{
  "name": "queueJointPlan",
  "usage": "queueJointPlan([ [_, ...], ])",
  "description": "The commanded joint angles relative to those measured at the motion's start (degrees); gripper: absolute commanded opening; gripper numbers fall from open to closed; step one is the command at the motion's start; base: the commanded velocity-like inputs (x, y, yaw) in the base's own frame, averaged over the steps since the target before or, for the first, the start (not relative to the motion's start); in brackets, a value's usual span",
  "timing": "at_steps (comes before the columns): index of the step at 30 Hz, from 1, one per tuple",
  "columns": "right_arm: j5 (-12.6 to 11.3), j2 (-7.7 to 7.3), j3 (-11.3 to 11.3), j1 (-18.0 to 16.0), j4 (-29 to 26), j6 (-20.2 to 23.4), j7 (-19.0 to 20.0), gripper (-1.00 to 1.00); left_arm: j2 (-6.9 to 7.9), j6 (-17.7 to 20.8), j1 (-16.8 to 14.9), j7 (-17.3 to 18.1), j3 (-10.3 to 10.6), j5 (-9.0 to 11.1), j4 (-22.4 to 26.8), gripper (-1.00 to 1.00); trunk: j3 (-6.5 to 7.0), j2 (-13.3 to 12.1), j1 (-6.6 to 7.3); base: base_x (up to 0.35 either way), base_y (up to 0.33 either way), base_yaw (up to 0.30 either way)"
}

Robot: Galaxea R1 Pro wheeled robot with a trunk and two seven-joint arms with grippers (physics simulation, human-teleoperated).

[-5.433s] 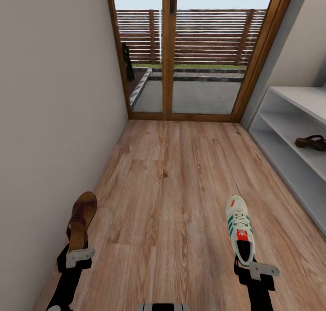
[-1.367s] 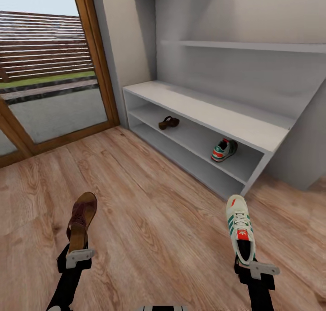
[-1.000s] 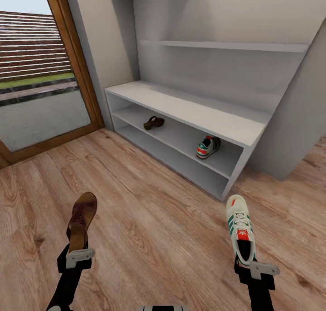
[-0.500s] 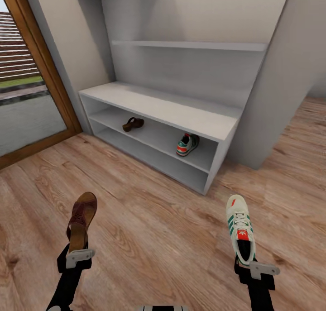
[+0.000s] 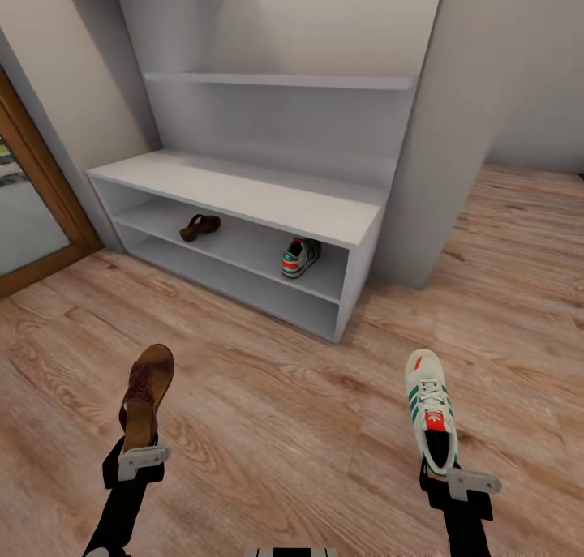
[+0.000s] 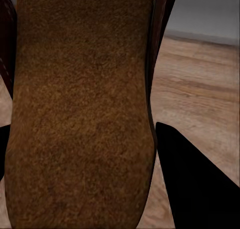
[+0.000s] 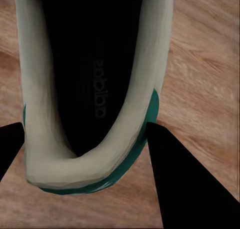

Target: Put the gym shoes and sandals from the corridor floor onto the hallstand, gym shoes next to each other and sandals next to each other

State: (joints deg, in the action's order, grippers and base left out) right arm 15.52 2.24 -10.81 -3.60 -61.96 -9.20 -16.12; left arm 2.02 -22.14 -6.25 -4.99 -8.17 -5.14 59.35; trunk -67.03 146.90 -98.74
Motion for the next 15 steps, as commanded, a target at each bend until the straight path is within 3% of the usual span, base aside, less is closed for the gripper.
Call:
queueJointPlan([
  [1, -0.05, -0.01, 0.00, 0.00, -0.02, -0.03, -0.03, -1.00, 0.00, 0.03, 0.00, -0.02, 0.00, -0.13, 0.01, -1.00, 0.00, 0.00, 0.00, 0.000, 0.000, -0.283],
  [15, -0.04, 0.01, 0.06, 0.00, 0.03, -0.03, -0.05, -1.00, 0.00, 0.03, 0.01, -0.01, 0.00, -0.13, -0.02, -1.00, 0.00, 0.00, 0.00, 0.000, 0.000, -0.283],
])
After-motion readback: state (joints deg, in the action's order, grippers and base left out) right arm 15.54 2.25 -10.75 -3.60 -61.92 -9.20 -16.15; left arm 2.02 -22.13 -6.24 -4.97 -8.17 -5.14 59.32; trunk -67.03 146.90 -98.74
